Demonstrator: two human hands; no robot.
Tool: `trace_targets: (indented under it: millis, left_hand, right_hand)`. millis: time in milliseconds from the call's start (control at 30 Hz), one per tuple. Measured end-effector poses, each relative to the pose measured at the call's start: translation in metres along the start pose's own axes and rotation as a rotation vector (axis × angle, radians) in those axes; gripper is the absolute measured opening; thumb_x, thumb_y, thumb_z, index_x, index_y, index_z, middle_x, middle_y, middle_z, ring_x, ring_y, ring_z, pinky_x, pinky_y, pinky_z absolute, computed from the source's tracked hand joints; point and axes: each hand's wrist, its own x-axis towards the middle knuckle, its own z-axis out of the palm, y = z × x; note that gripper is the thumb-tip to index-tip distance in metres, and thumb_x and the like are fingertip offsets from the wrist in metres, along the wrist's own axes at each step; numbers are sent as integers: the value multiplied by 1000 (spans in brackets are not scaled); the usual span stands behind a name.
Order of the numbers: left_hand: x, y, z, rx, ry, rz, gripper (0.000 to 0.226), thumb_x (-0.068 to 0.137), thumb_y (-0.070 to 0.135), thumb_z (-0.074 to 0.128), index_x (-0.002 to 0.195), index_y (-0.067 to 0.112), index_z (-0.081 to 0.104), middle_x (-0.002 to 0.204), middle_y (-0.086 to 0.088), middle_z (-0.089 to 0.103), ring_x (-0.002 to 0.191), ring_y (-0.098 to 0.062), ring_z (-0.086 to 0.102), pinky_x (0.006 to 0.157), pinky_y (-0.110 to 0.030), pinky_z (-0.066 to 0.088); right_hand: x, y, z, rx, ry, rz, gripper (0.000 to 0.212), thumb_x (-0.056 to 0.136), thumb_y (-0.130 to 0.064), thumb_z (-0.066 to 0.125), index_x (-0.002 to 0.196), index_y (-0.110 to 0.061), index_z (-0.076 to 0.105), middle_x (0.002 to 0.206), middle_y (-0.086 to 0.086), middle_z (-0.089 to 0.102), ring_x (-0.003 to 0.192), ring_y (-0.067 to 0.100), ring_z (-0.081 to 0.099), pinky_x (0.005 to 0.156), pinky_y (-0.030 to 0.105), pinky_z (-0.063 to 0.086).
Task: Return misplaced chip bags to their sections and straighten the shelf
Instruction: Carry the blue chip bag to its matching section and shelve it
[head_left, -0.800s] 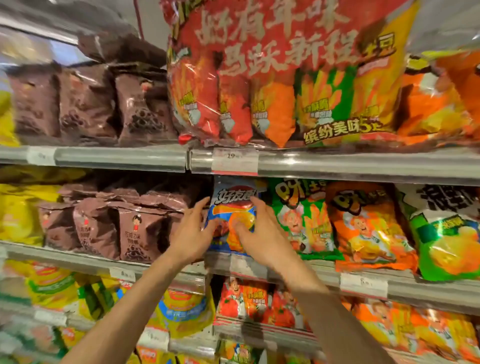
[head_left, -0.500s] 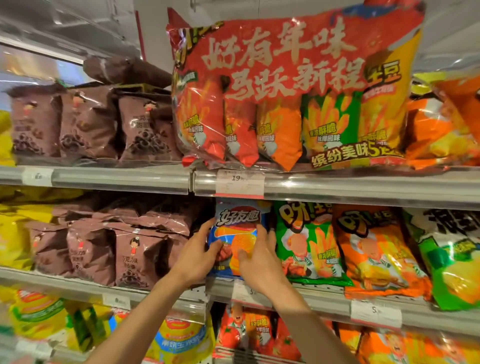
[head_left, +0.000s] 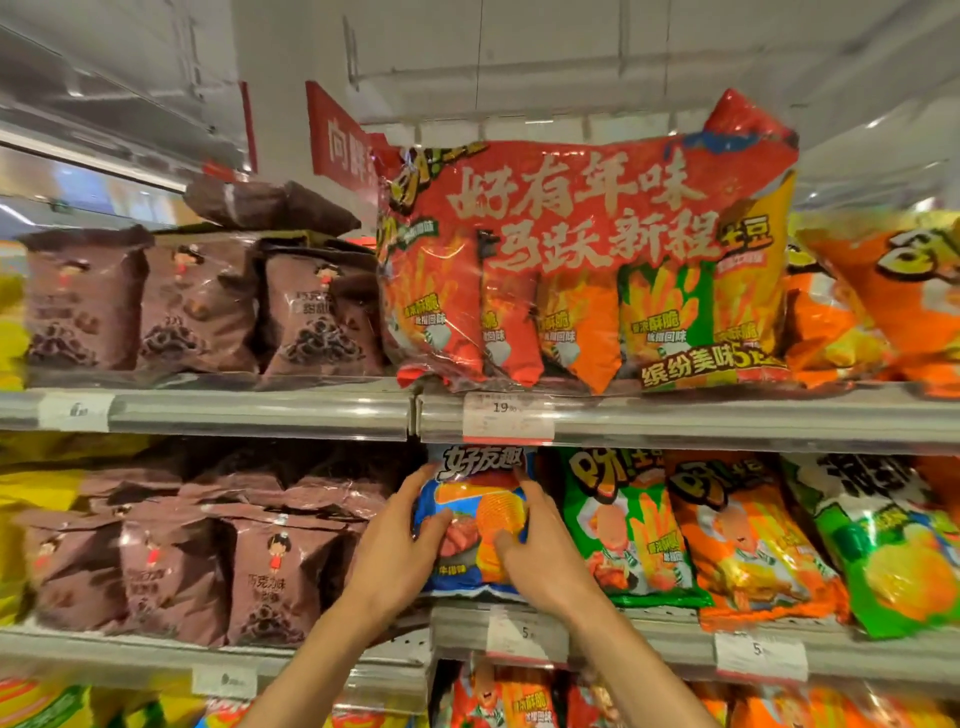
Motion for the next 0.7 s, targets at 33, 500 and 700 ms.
trace_targets:
  millis: [33,500,700]
  left_hand:
    - [-2,1,-4,-5,12,15,53,96,35,61,143,48,39,136,18,58,121,-5,57,98,-28,49]
    - [-56,-26,-29,-124,31,11,56,94,40,62,145,47,39,140,22,50,120,-2,55,101,-34,50]
    - [-84,3,-8,-156,9,19,55,95,35,63,146,40,41,142,18,49,129,1,47,106,-29,44]
  right_hand:
    - [1,-3,0,5,-1,-3,69,96,-24,58,154,-27,21,153,-2,34,140,18,36,114,40,35]
    - [-52,-5,19,46,-45,-69,72,95,-31,63,151,-47,21,155,-23,24,142,4,28,118,32,30]
    - [-86,13,-8,47,2,-83,72,95,-28,64,153,-41,24,150,-23,28,131,-8,32,111,20,33]
